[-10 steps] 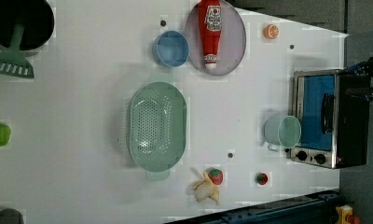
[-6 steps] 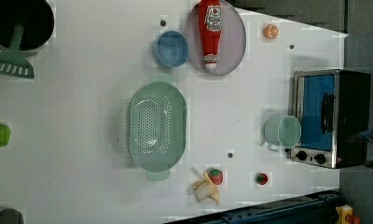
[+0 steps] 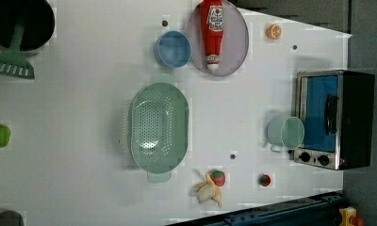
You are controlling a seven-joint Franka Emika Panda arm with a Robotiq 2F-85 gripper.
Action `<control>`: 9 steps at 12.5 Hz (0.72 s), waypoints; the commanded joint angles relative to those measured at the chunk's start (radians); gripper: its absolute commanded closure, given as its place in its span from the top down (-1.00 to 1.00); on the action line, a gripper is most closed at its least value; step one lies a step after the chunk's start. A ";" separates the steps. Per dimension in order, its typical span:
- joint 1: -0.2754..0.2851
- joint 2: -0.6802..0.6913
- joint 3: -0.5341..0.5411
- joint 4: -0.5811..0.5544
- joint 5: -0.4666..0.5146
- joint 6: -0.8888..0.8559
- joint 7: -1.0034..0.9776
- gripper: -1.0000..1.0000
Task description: Drag strainer left to right.
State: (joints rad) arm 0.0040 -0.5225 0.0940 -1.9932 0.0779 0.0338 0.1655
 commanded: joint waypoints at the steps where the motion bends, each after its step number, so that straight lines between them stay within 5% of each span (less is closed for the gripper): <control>1: 0.045 0.172 0.146 -0.049 0.002 0.066 0.261 1.00; 9: 0.050 0.549 0.489 -0.074 -0.031 0.478 1.001 1.00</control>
State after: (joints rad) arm 0.0516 0.0823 0.5840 -2.0918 0.0563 0.5020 0.9404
